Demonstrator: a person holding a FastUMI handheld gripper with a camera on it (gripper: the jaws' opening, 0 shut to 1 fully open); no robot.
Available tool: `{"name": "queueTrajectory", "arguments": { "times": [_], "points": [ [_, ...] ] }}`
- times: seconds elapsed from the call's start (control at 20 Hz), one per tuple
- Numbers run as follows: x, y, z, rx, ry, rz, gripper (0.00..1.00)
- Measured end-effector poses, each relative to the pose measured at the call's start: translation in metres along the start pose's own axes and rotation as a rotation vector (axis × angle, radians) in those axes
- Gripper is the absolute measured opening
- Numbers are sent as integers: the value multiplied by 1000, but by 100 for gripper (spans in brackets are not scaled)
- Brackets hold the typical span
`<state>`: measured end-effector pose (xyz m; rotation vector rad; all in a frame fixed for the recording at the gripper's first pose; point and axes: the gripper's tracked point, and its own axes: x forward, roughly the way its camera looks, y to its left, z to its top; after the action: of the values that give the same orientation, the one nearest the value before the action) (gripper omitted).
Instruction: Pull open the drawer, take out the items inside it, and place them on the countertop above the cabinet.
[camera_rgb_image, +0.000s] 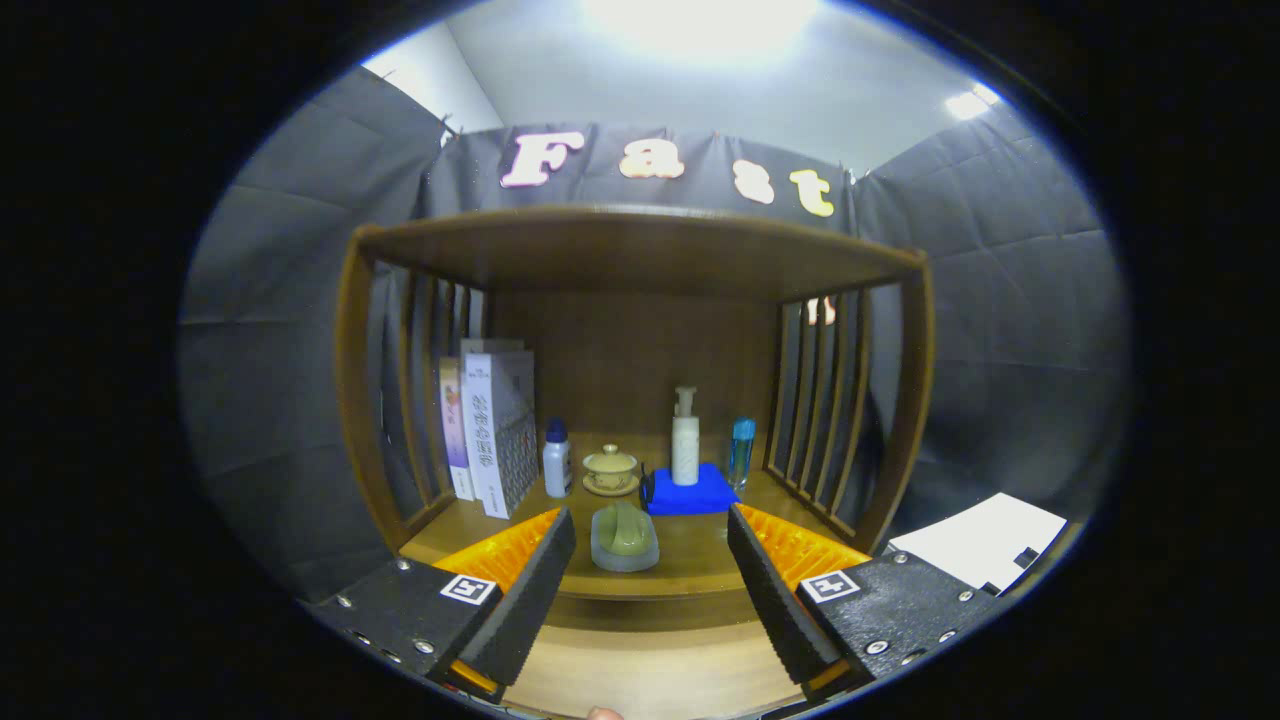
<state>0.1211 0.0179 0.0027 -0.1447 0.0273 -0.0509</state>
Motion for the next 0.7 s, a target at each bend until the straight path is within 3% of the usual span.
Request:
{"name": "queueTrajectory", "arguments": {
  "times": [0.35, 0.55, 0.7],
  "points": [
    [-122, 24, -22, -40, -196, 120, 95],
    [-158, 50, -84, -88, -169, 184, 95],
    [-166, 59, -135, -135, -109, 188, 95]
  ]
}}
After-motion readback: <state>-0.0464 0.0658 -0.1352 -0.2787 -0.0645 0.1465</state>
